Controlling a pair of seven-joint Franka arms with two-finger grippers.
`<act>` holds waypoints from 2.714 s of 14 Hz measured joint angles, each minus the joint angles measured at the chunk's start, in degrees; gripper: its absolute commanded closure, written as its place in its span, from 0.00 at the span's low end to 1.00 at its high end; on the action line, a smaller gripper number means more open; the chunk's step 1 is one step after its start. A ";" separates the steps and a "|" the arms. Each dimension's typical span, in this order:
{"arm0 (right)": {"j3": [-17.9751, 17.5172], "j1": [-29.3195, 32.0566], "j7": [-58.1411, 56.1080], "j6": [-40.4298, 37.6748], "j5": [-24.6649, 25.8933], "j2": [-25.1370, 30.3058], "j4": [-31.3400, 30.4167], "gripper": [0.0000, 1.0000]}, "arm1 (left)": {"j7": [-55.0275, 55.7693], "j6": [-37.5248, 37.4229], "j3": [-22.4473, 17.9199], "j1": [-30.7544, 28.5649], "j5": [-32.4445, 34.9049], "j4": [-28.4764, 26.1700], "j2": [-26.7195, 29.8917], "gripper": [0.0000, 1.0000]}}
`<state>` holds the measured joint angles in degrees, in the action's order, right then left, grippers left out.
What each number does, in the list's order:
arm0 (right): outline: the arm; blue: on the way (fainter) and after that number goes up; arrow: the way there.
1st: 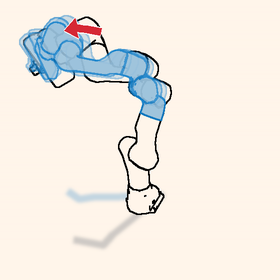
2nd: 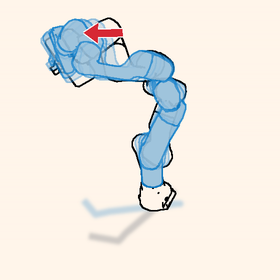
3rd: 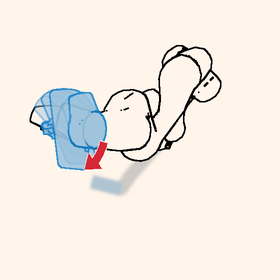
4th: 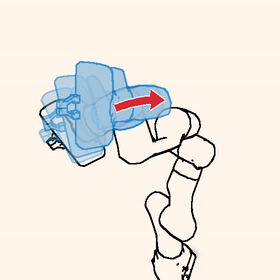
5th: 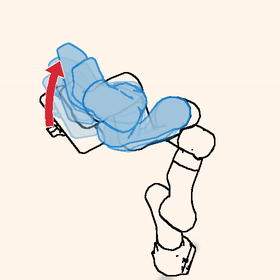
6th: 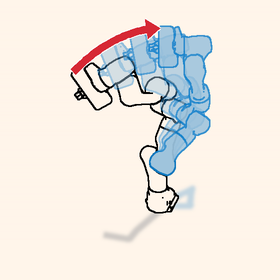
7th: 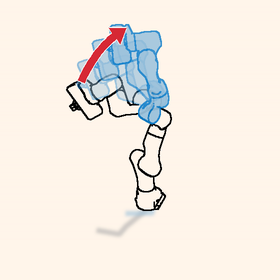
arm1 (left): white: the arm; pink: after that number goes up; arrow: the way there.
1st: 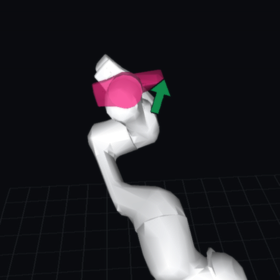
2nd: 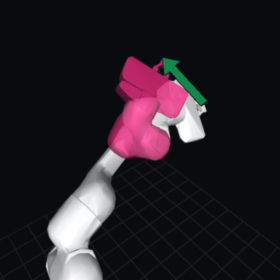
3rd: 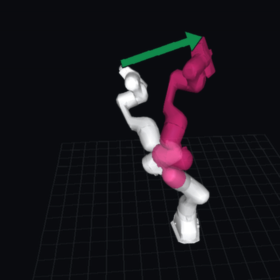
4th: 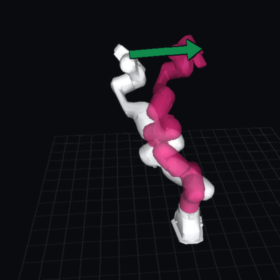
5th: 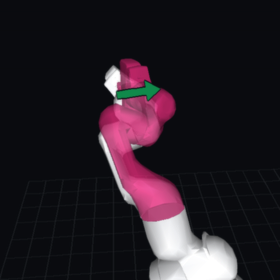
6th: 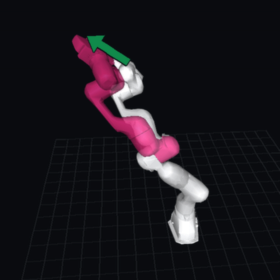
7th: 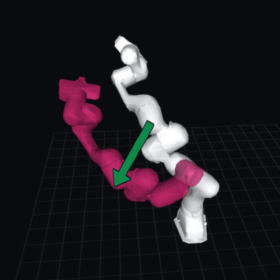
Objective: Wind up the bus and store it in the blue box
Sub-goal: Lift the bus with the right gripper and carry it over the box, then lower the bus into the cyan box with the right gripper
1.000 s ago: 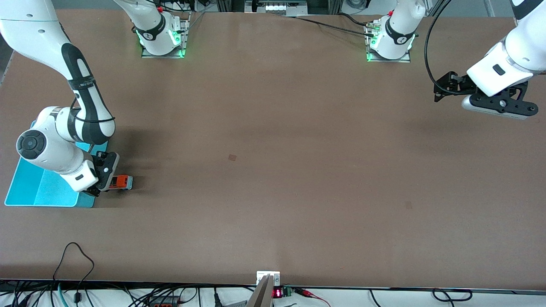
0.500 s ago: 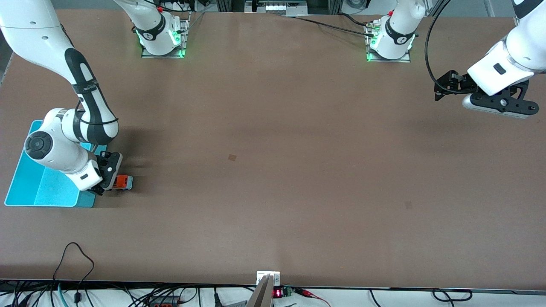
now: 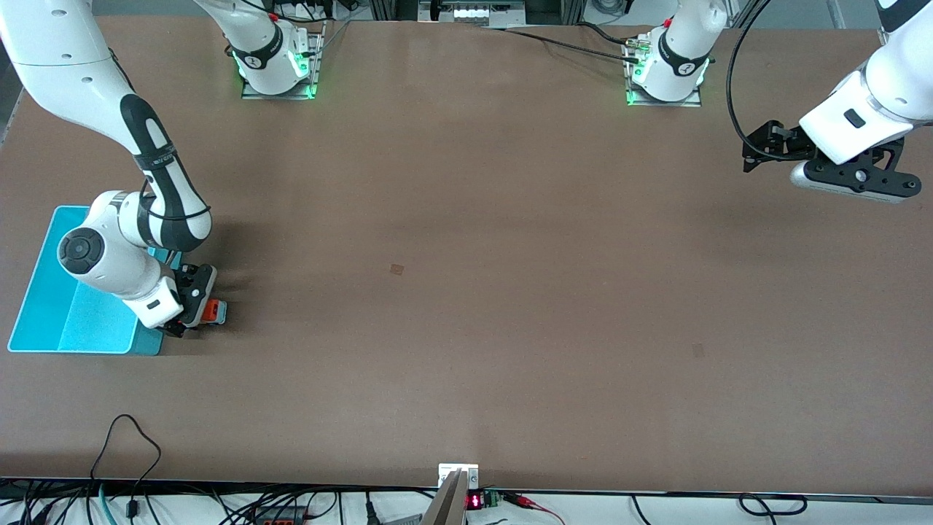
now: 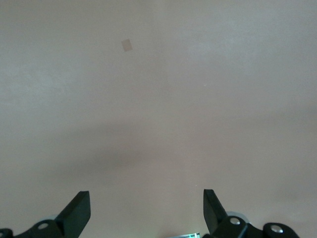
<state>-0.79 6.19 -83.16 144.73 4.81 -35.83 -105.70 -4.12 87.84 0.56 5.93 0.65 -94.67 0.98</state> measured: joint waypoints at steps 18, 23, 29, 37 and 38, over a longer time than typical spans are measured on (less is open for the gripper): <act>-2.77 -4.08 40.10 -10.74 -3.62 9.04 4.43 1.00 | 0.39 -0.54 -0.42 -0.78 0.00 0.17 -0.48 0.00; 5.75 -3.58 53.46 -15.89 -3.73 12.05 4.29 1.00 | 0.40 -0.57 -0.43 -1.10 0.00 0.26 -0.78 0.00; 14.72 -2.48 57.34 -16.31 -5.68 11.57 3.39 1.00 | 0.40 -0.50 -0.34 -1.09 0.00 0.82 -0.85 0.00; 15.90 -0.61 64.26 -9.62 -7.27 3.22 3.04 1.00 | 1.65 -0.23 0.50 -0.79 -0.01 1.94 -2.18 0.00; 15.92 0.10 64.26 -9.62 -7.28 3.10 3.04 1.00 | 2.18 -0.23 0.59 -0.72 -0.01 2.00 -2.18 0.00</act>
<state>15.14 6.29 -18.90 135.11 -2.46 -32.73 -102.66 -1.93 87.61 1.15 5.21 0.64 -92.66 -1.20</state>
